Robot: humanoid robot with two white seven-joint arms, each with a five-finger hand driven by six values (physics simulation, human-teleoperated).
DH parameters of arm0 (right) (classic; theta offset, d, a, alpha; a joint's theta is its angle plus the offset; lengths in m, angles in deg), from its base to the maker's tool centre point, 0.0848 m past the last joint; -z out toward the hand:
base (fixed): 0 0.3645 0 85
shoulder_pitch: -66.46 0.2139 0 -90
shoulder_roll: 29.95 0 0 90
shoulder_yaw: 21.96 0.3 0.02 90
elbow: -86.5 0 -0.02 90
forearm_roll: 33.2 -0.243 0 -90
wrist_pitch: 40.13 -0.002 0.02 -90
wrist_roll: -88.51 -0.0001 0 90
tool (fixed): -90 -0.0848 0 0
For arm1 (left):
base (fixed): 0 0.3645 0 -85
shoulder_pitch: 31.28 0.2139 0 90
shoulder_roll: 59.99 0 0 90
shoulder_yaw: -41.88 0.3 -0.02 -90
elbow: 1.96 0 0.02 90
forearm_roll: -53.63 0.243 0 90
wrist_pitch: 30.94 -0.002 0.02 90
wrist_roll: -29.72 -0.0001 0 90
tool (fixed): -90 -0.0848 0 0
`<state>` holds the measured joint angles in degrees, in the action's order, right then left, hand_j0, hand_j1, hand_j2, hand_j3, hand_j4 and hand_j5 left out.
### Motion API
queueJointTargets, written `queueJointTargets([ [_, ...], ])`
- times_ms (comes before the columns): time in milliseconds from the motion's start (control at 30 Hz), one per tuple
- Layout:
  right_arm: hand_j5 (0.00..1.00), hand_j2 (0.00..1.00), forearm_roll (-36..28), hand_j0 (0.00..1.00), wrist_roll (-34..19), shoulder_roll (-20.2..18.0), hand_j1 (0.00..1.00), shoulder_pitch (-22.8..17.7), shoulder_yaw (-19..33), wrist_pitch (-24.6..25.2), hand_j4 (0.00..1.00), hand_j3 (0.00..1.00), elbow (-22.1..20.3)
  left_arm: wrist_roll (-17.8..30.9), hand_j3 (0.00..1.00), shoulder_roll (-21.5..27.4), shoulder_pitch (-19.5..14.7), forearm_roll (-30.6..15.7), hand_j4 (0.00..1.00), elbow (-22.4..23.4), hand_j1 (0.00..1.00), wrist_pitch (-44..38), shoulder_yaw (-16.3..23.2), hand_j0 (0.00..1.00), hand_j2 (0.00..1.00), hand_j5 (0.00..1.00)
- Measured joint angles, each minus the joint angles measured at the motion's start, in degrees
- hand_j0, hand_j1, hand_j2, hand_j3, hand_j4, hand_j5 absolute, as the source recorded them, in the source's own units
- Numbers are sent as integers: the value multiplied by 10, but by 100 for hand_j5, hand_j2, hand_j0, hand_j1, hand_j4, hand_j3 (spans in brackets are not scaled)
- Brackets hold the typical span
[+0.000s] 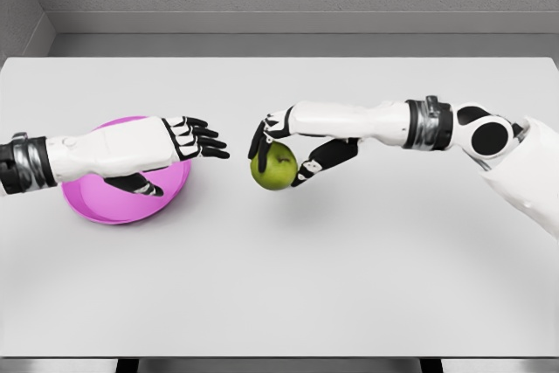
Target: Put the apple on the plate with both arms
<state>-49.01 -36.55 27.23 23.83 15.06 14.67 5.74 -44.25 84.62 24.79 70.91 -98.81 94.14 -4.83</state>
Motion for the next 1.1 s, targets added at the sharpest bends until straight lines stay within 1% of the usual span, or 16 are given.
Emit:
queueJointTargets([
  [133,53,53,1,53,0,9,53,-3,10,0,53,53,50,0,100,0,-1,0,100,0,100,0,0,100,100,100],
  [200,68,68,4,68,0,11,68,-2,16,0,68,68,74,1,100,0,-1,0,100,0,100,0,0,100,100,100],
  [233,86,86,11,86,0,11,86,-1,17,0,86,86,82,1,100,0,-1,0,100,0,100,0,0,100,100,100],
  [267,90,90,20,90,0,11,90,-1,18,0,90,90,87,1,100,0,-1,0,100,0,100,0,0,100,100,100],
  [433,100,100,53,100,0,12,100,-4,16,0,100,100,91,1,100,0,-1,0,100,0,100,0,0,100,100,100],
  [500,100,100,61,100,0,9,100,-8,20,0,100,100,91,1,100,0,-1,0,100,0,100,0,0,100,100,100],
  [533,100,100,63,100,0,3,100,-11,29,0,100,100,91,1,100,0,-1,0,100,0,100,0,0,100,100,100],
  [600,100,100,67,100,0,-10,100,-40,73,0,100,100,91,1,100,0,-1,0,100,0,100,0,0,100,100,100],
  [667,100,100,69,100,0,-29,100,-84,141,-1,100,100,93,1,100,0,-1,0,100,0,100,0,0,100,100,100],
  [700,100,100,69,100,0,-37,100,-103,179,-1,100,100,94,3,100,-4,-6,0,100,0,100,0,1,100,100,100],
  [733,100,100,69,100,0,-42,100,-112,212,0,100,100,95,11,100,-14,-33,0,100,0,100,0,5,100,100,100],
  [800,100,100,68,100,0,-51,100,-119,254,0,100,100,95,40,100,-53,-84,-1,100,8,100,0,25,100,100,100],
  [867,100,100,67,100,0,-61,100,-119,275,1,100,100,95,72,100,-109,-114,-1,100,38,100,0,44,100,100,100],
  [967,100,100,69,100,0,-68,100,-128,287,1,100,100,92,112,100,-186,-126,12,100,88,100,0,63,100,100,100],
  [1033,100,100,79,100,0,-71,100,-130,288,1,100,100,91,124,100,-221,-132,33,100,109,100,0,70,100,100,100],
  [1100,100,100,90,100,0,-72,100,-130,287,0,100,100,90,130,100,-244,-134,58,100,134,100,0,74,100,100,100],
])
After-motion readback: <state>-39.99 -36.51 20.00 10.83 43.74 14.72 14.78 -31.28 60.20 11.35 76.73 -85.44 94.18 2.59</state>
